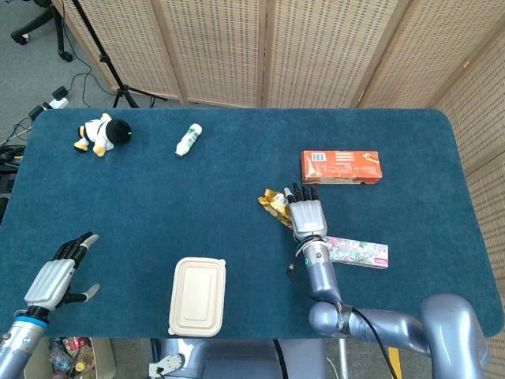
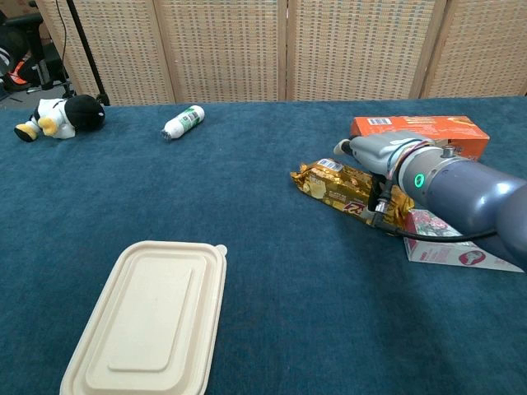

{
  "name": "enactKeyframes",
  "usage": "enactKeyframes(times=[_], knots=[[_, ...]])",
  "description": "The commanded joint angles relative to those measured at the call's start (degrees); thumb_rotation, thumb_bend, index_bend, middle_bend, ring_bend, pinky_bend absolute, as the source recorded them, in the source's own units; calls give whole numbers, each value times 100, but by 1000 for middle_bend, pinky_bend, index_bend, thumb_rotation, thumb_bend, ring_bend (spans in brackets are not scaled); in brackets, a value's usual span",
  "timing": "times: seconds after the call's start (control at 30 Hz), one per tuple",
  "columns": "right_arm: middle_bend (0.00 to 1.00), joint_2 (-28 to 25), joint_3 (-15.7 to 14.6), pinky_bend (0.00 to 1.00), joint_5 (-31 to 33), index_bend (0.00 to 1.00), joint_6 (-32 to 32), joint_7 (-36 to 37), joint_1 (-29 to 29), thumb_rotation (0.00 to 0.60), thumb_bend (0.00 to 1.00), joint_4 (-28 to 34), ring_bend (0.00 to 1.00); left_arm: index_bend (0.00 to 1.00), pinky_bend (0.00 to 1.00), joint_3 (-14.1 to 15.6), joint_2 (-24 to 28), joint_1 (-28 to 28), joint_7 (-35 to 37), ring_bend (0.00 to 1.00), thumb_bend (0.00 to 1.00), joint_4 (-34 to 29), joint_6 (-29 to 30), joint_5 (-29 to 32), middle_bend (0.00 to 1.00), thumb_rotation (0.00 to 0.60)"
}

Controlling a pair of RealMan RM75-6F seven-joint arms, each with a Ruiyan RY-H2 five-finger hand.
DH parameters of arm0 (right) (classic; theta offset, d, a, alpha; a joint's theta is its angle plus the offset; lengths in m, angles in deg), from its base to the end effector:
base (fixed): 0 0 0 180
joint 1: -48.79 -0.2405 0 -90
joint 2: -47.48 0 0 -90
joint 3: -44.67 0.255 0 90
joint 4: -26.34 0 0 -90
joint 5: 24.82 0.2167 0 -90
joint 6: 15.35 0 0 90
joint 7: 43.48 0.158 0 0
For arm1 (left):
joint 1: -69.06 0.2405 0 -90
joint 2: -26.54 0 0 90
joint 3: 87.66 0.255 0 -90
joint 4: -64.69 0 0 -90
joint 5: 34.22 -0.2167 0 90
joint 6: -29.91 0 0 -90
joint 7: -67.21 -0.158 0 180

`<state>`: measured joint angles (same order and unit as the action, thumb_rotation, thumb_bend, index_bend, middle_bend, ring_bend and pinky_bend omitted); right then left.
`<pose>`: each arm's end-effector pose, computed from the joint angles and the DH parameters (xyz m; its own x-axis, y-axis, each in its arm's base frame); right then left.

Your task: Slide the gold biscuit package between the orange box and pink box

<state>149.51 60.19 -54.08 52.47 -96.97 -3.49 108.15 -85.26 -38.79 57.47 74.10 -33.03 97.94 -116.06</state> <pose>-0.1143 -0.3720 -0.0691 0.5810 -0.2998 0.7567 -0.8084 -0.1045 0.5793 -0.3009 0.1978 0.0839 0.1738 0.3600 0.9166 0.9826 -0.0022 -0.1855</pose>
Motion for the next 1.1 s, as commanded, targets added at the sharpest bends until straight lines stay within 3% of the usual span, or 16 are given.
enactKeyframes(times=[0.03,0.3,1.1], knots=[[0,-107,-46,0,55,70,163,-37,106,600,260,190,0,0,0,9,5,-6,22,0,289,-9,-5,-25,0,600],[0,-331,-100,0,44,69,231,-25,237,600,260,386,0,0,0,18,59,15,98,0,289,-106,87,-113,0,600],[0,-60,93,0,76,70,-255,-29,-110,600,260,-364,0,0,0,43,43,-7,90,0,290,-90,14,-68,0,600]])
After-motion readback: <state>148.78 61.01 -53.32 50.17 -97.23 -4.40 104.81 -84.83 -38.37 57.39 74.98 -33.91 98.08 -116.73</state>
